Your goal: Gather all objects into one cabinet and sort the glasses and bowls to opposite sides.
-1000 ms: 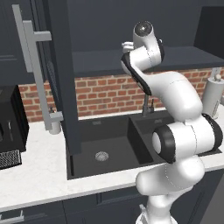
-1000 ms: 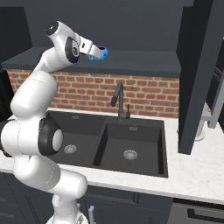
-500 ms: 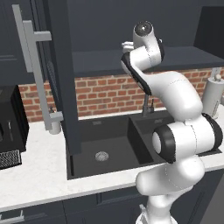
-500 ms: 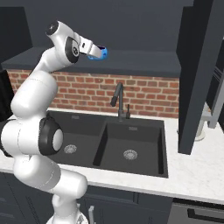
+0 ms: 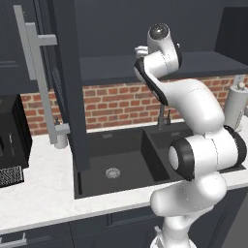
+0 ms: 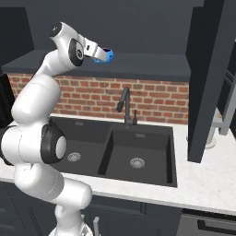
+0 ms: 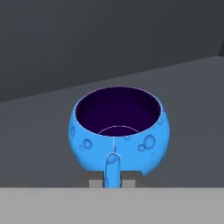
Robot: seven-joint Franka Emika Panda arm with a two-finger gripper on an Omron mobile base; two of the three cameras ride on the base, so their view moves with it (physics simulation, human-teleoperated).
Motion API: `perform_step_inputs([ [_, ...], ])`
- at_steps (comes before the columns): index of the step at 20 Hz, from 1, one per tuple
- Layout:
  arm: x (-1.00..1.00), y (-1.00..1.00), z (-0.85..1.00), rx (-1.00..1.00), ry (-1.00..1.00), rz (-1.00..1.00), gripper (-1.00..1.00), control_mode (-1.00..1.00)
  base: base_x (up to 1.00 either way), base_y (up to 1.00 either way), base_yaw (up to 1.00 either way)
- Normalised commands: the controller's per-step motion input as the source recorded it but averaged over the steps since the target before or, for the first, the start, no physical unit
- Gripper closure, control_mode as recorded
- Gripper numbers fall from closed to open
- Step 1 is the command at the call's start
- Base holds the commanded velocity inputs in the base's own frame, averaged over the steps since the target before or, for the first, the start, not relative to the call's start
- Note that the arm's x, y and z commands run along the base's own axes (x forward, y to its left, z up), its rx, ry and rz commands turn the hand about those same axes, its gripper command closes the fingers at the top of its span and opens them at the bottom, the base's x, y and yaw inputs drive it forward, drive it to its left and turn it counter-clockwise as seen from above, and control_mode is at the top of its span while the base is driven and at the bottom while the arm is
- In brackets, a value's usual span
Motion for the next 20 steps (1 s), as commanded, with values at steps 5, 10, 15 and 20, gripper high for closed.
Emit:
perform_step_inputs([
  [5, -0.45, 0.0, 0.18, 0.0, -0.07, 0.0, 1.0, -1.0, 0.0, 0.0, 0.0],
  [10, -0.8, 0.0, 0.4, 0.0, -0.03, 0.0, 1.0, -1.0, 0.0, 0.0, 0.0],
  [15, -0.92, -0.05, 0.36, 0.03, 0.0, 0.0, 1.0, -1.0, 0.0, 0.0, 0.0],
  [20, -0.79, -0.11, 0.55, 0.01, 0.0, 0.0, 1.0, -1.0, 0.0, 0.0, 0.0],
])
